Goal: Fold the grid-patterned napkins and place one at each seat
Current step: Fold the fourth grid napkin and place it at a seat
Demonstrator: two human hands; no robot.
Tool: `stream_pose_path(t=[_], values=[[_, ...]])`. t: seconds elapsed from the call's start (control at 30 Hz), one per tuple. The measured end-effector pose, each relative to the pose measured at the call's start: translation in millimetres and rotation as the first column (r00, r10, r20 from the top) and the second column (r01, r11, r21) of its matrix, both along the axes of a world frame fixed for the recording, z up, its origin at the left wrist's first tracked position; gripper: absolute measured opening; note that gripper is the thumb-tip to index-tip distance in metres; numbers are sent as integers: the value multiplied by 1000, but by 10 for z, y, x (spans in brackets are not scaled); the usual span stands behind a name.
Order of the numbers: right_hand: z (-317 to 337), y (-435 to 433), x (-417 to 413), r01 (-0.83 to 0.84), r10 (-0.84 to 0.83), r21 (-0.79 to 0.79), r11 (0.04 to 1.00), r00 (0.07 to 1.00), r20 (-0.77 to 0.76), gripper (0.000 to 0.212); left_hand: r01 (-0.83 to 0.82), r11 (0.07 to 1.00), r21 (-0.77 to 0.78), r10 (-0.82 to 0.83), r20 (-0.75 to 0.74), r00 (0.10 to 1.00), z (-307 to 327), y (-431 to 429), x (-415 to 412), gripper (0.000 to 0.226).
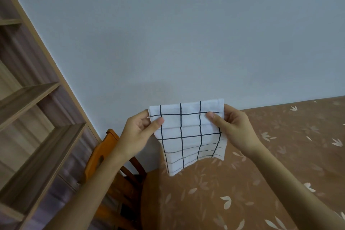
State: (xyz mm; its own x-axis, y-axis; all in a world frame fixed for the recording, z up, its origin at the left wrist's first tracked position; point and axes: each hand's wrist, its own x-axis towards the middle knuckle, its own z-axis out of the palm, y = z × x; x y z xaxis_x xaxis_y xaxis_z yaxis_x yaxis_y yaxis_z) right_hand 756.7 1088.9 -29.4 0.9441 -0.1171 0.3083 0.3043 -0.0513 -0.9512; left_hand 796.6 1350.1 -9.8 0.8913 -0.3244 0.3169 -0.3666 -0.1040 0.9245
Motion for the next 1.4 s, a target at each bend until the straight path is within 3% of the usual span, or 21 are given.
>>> stream_pose_path(t=[0.17, 0.3, 0.4, 0.57, 0.7, 0.8, 0.87, 0.97, 1.03, 1.13, 1.27, 1.4], values=[[11, -57, -63, -192, 185, -74, 979, 979, -85, 33, -97, 994, -51, 103, 128, 986, -7, -3, 20, 23], [-2, -67, -53, -92, 90, -65, 994, 995, -40, 12, -65, 998, 10, 64, 121, 991, 16, 49, 36, 29], [-9, -103, -47, -67, 68, 8, 998, 998, -18, 15, -22, 998, 59, 14, 127, 992, 13, 95, 59, 28], [-35, -149, -16, -133, 137, 69, 989, 989, -52, 48, 29, 998, -64, -32, -51, 998, 33, 109, 44, 36], [-28, -138, -15, -141, 155, 142, 980, 983, -96, 48, 22, 995, -95, -37, -161, 986, 31, 95, 16, 55], [-49, -155, 14, -163, 191, 208, 965, 973, -127, 43, 47, 982, -181, -86, -214, 973, 40, 110, 10, 42], [-46, -148, 8, -198, 241, 258, 946, 960, -145, 42, -14, 995, -97, -2, -166, 986, 26, 117, 12, 25], [-21, -122, -42, -129, 148, 111, 985, 972, -182, 31, -100, 995, 0, 100, -50, 994, -9, 97, 18, 19], [-36, -108, -53, -72, 63, -46, 996, 981, -184, 47, -111, 993, -39, 110, -28, 994, -2, 70, 8, 25], [-86, -75, -28, -160, 162, 28, 987, 959, -233, 61, -135, 988, -78, 134, -7, 991, 14, 46, 1, 37], [-74, -46, -23, -135, 144, 58, 989, 970, -197, 35, -187, 982, -35, 187, 14, 982, 19, 44, 1, 54], [-59, -88, -37, -136, 152, 102, 985, 974, -169, 30, -203, 978, -52, 202, -22, 979, 54, 50, 3, 41]])
